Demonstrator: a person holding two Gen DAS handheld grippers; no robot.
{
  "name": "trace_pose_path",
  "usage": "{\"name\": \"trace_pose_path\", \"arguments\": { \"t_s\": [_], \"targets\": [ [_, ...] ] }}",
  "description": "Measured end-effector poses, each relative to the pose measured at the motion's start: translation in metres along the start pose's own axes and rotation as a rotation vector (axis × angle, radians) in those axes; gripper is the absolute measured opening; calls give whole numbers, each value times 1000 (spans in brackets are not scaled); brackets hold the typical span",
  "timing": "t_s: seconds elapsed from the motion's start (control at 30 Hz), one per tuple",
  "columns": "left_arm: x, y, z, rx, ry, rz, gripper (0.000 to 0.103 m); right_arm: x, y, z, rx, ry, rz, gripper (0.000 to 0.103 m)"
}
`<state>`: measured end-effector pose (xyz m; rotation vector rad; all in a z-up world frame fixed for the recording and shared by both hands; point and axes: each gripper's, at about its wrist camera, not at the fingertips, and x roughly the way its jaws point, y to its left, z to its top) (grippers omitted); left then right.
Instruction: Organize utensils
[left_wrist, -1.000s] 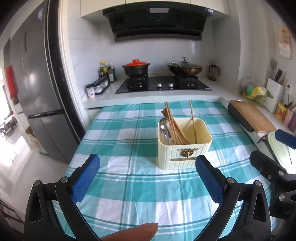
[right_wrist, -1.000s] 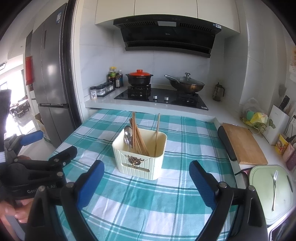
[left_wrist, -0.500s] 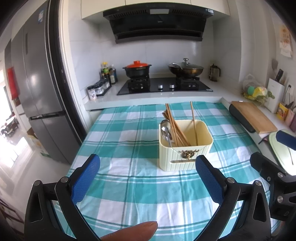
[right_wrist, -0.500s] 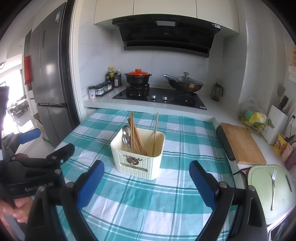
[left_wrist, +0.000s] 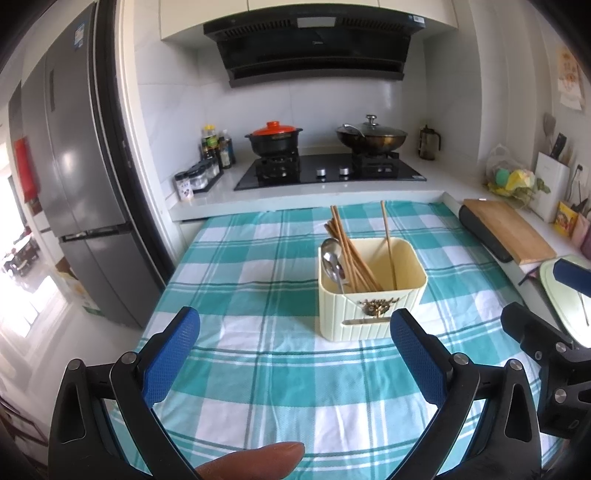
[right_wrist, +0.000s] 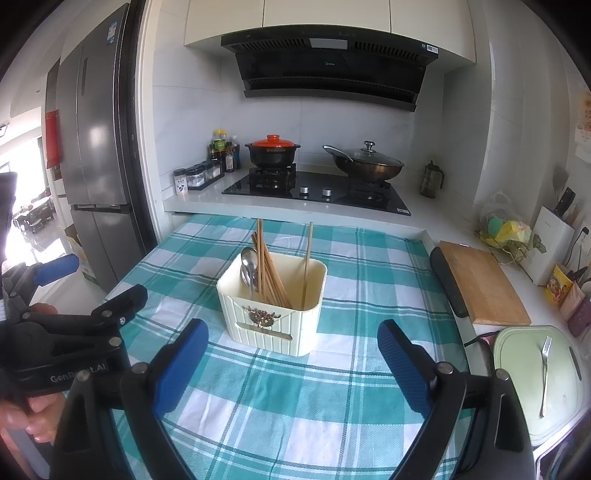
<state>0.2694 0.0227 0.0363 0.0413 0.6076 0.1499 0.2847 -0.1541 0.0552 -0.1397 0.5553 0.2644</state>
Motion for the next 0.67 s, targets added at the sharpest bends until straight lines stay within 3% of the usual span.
{"name": "trace_pose_path", "arguments": {
  "t_s": [0.67],
  "targets": [
    [10, -2, -5, -3, 23, -14, 102, 10, -1, -5, 10, 21, -10, 95]
  ]
}}
